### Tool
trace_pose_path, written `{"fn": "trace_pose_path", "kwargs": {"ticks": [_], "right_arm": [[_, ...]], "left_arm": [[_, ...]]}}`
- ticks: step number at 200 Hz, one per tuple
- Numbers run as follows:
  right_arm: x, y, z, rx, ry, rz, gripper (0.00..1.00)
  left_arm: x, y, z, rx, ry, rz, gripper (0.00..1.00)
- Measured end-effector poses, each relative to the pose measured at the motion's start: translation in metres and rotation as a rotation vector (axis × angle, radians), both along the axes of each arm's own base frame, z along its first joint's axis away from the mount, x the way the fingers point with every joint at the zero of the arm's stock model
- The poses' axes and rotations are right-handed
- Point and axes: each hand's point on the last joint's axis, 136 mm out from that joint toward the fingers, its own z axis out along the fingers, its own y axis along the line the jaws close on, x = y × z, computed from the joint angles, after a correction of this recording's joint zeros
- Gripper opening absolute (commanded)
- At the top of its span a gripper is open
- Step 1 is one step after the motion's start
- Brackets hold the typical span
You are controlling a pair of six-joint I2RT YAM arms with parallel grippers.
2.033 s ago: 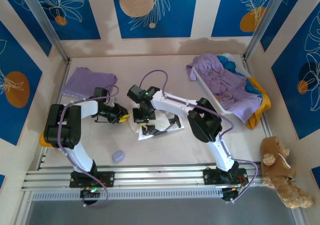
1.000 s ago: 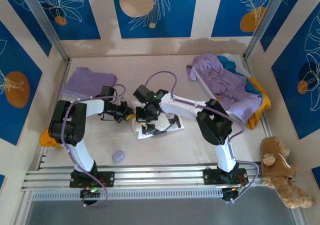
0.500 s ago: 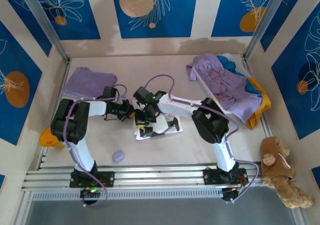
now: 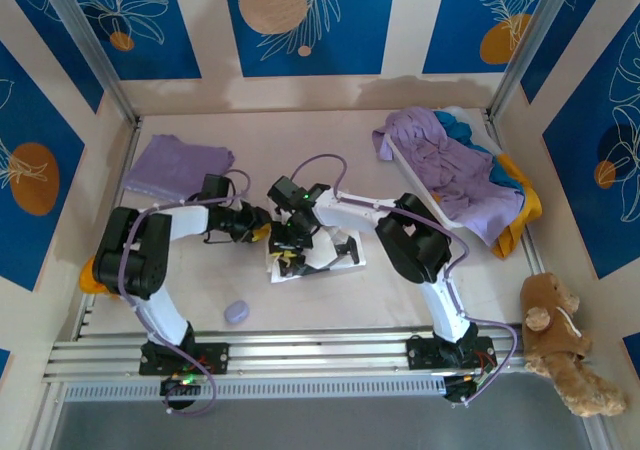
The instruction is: Fold and stack the t-shirts
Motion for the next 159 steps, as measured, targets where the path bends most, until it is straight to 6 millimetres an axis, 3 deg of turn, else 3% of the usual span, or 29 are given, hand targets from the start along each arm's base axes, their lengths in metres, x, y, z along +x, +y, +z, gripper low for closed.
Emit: {"fn": "trace_pose_path", "kwargs": {"ticks": [44,93,120,159], "right_arm": [[0.002,0.003,0.032,0.050,-0.047,0.002,0.34],[0.003,0.013,0.044,0.035,-0.088,0.017,0.36],[0.008,0.021,0.041,0.032,-0.108,0.024,0.37],[0.014,0.025,0.023,-0.003,-0.107,0.036,0.38]], "left_arm": [[-0.004,0.017,0.018,0.043,-0.024,0.002,0.35],[-0.025,0.030,0.028,0.086,-0.039,-0.004,0.28],[-0.043,0.034,0.021,0.095,-0.017,-0.008,0.27],[-0.061,0.050,0.004,0.110,0.052,0.020,0.28]]}}
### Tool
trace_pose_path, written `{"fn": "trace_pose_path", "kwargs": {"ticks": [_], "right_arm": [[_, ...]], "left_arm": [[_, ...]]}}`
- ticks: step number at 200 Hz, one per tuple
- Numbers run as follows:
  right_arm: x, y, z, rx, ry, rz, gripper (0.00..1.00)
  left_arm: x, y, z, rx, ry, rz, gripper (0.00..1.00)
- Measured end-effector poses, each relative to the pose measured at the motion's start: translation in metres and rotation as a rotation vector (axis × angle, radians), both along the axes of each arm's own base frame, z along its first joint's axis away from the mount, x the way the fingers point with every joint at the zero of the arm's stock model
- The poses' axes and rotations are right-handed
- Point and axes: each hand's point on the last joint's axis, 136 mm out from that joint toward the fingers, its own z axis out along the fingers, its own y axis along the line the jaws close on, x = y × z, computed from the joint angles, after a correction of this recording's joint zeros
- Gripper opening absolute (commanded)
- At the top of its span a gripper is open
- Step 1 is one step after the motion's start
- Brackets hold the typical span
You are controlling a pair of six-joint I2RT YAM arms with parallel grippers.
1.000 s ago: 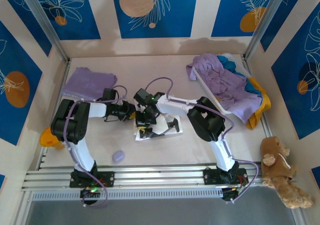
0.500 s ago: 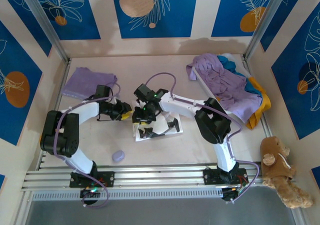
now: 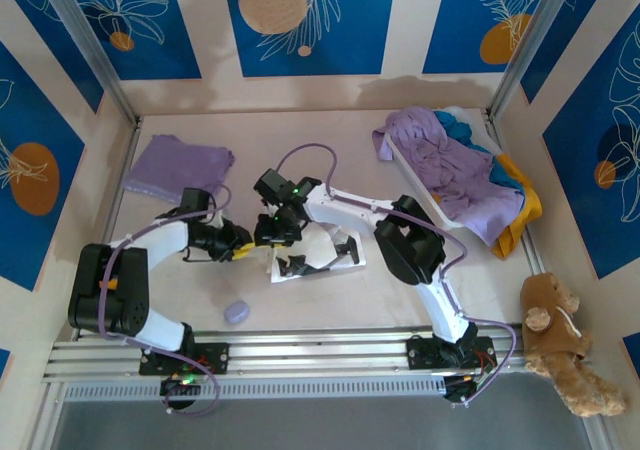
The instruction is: Fold and stack the t-shirts
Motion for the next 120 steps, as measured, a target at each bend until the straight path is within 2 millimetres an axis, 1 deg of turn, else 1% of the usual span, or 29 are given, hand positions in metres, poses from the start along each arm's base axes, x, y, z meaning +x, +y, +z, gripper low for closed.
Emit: {"fn": "trace_pose_path", "kwargs": {"ticks": [11,34,51,72,101,120], "right_arm": [[-0.001,-0.003,-0.002,-0.021,-0.010,0.001,0.38],[0.002,-0.004,0.003,-0.045,-0.038,0.002,0.38],[0.001,-0.007,0.007,-0.069,-0.059,0.003,0.38],[-0.001,-0.011,0.013,-0.085,-0.072,0.001,0.38],[-0.001,-0.015,0.015,-0.105,-0.072,0.001,0.38],[0.001,-0.012,0.020,-0.100,-0.080,0.005,0.38]], "left_arm": [[-0.001,0.005,0.000,0.005,0.001,0.007,0.28],[0.001,0.012,0.005,0.009,-0.021,0.016,0.28],[0.002,0.015,0.005,0.012,-0.026,0.018,0.30],[0.001,0.016,0.006,0.011,-0.028,0.014,0.31],[0.001,0.015,0.006,0.007,-0.028,0.012,0.32],[0.001,0.015,0.006,0.006,-0.028,0.012,0.32]]}}
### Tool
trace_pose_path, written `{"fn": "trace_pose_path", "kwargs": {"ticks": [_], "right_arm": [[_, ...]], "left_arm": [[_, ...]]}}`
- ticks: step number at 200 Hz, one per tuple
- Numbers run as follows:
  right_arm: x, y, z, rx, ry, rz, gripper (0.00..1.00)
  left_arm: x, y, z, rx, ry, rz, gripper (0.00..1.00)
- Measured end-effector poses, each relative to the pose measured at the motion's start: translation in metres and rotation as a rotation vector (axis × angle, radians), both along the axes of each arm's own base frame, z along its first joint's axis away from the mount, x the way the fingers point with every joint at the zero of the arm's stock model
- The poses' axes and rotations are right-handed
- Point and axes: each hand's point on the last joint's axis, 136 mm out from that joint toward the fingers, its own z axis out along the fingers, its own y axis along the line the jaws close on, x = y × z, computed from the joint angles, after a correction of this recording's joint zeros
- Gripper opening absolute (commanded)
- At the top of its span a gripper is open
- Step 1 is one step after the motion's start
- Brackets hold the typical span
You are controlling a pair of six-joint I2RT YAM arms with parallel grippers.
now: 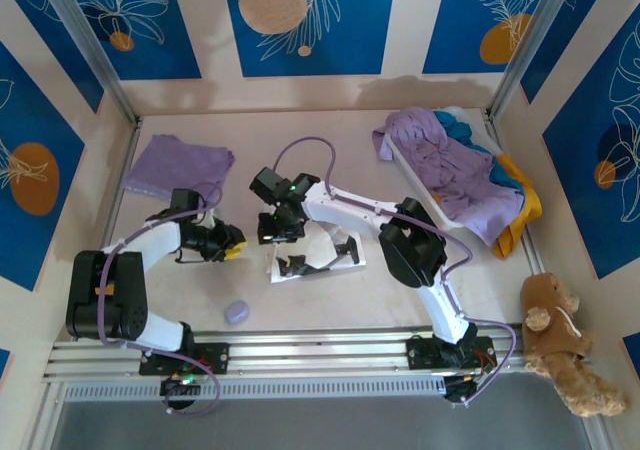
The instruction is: Fold and stack the t-shirts
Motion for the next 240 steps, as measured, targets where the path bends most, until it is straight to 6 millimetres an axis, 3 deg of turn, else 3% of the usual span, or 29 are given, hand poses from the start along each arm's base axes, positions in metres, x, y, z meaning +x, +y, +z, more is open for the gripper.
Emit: {"fn": "trace_pose_path", "kwargs": {"ticks": [48,68,85,136,196,240], "right_arm": [[0.003,0.011,-0.008,0.003,0.016,0.018,0.39],[-0.002,0.009,-0.018,-0.029,0.027,0.029,0.50],[-0.005,0.004,-0.021,-0.065,0.018,0.035,0.52],[-0.008,0.003,-0.021,-0.093,-0.001,0.046,0.52],[-0.010,0.017,-0.017,-0.017,0.019,0.069,0.52],[-0.008,0.025,-0.026,0.029,0.064,0.071,0.52]], "left_arm": [[-0.001,0.004,-0.001,0.004,-0.002,-0.003,0.32],[-0.003,0.007,-0.001,0.004,0.007,-0.003,0.32],[-0.004,0.007,-0.001,0.005,0.010,-0.006,0.31],[-0.005,0.009,-0.001,0.006,0.017,-0.004,0.31],[-0.006,0.010,-0.002,0.006,0.021,-0.001,0.31],[-0.007,0.011,-0.002,0.006,0.028,-0.001,0.31]]}}
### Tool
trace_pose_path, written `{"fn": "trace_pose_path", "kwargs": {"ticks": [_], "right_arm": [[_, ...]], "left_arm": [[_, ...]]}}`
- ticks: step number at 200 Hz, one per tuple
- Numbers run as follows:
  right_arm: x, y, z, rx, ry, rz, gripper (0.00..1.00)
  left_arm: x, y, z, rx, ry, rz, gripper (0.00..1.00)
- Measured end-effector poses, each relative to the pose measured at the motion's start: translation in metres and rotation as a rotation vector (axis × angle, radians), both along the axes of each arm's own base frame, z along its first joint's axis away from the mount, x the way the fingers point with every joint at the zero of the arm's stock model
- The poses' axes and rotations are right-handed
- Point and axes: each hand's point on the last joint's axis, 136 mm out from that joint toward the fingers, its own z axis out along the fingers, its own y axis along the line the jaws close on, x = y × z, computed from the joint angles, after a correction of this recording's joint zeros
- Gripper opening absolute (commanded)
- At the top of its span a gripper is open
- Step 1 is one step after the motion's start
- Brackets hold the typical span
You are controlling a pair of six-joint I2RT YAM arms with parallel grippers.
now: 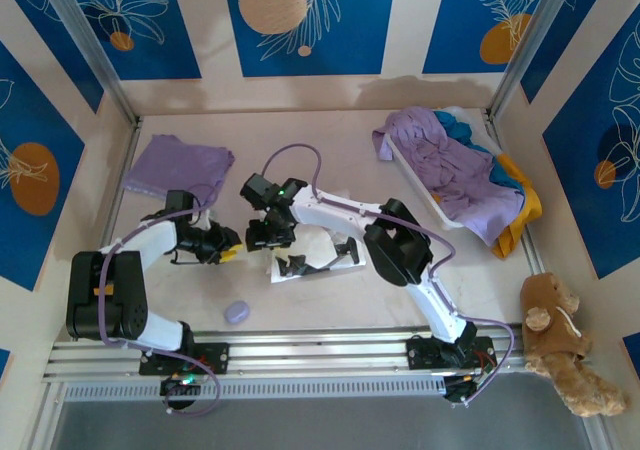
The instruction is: Fold and stack the t-shirts
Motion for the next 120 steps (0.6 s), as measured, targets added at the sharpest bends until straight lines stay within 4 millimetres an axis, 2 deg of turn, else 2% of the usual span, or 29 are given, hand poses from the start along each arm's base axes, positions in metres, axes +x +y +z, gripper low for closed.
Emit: {"fn": "trace_pose_path", "kwargs": {"ticks": [54,76,96,120], "right_arm": [[0.007,0.005,0.001,0.074,0.043,-0.020,0.52],[0.009,-0.005,0.007,0.069,0.025,-0.033,0.53],[0.008,-0.023,0.033,0.076,-0.013,-0.052,0.53],[0.016,-0.054,0.086,0.125,-0.098,-0.100,0.53]], "left_arm": [[-0.002,-0.001,0.007,-0.008,-0.012,-0.002,0.35],[-0.002,-0.003,0.009,-0.013,-0.019,-0.007,0.36],[-0.001,-0.010,0.013,-0.008,-0.031,-0.037,0.44],[0.003,-0.031,0.023,0.008,-0.076,-0.116,0.50]]}}
